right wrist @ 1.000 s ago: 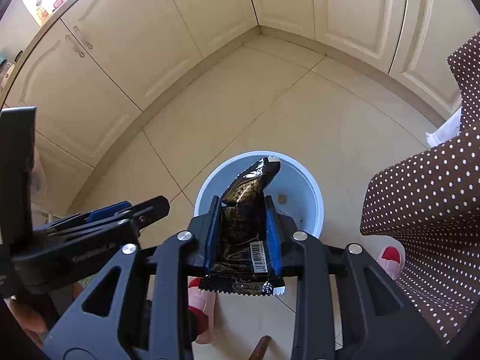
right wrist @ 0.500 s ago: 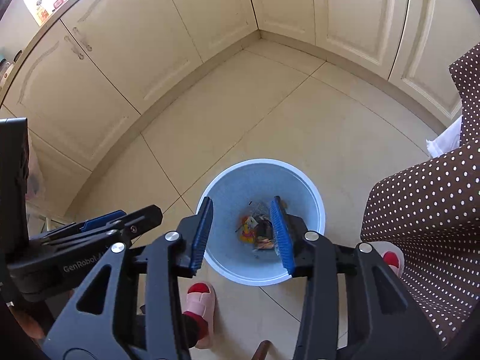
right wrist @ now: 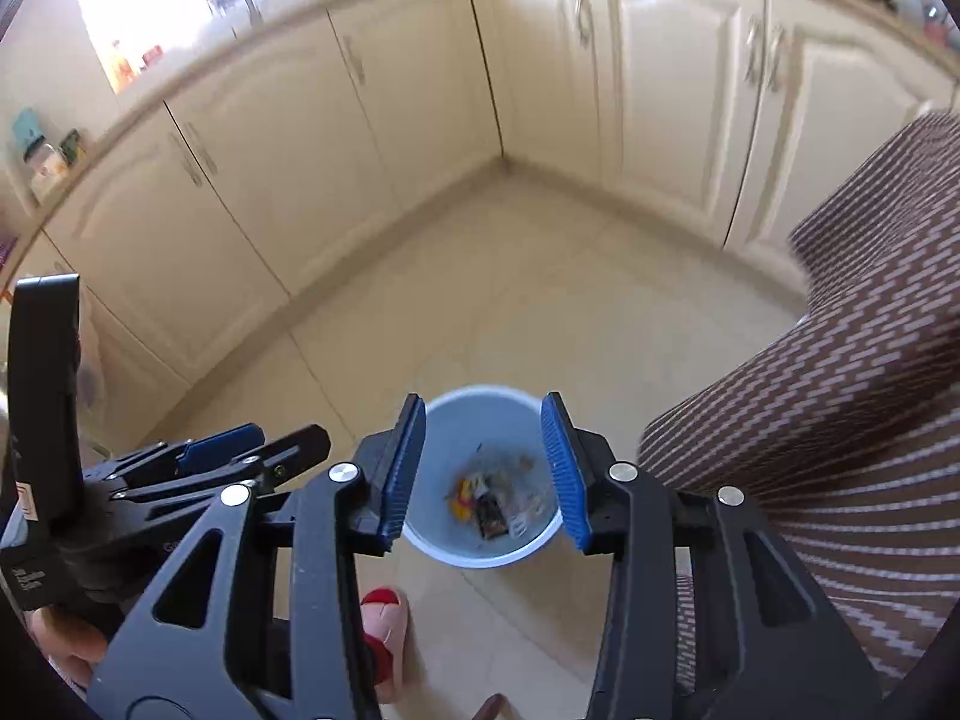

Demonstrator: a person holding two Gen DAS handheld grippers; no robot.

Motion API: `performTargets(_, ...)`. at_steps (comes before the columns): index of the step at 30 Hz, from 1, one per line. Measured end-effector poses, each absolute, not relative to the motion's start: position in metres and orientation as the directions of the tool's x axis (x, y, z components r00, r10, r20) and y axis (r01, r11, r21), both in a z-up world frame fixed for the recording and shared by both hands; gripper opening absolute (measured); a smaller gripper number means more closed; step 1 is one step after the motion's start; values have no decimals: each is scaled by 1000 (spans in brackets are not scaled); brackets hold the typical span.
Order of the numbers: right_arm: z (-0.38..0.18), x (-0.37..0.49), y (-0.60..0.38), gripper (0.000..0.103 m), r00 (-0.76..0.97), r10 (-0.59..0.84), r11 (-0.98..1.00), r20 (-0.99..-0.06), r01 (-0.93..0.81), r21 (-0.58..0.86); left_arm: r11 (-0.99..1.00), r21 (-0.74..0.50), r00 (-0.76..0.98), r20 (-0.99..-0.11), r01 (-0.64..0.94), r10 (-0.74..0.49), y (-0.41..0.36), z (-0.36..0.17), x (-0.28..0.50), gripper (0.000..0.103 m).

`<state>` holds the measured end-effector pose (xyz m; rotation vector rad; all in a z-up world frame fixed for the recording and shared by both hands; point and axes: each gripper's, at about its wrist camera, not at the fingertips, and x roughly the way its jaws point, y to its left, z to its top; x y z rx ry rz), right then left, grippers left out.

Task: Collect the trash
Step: 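Return both tools to the table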

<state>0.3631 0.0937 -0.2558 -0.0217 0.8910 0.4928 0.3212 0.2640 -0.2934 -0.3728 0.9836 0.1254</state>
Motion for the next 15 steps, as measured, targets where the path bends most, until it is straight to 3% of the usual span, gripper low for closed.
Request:
performTargets(7, -155, 307, 13, 41, 695, 393, 910, -602, -386, 148, 962, -260, 654, -743, -86, -143, 179, -201, 303, 63)
performTargets(15, -81, 249, -126, 42, 852, 239, 971, -465, -206, 121, 958, -238, 676, -680, 162, -283, 43, -125, 301, 67)
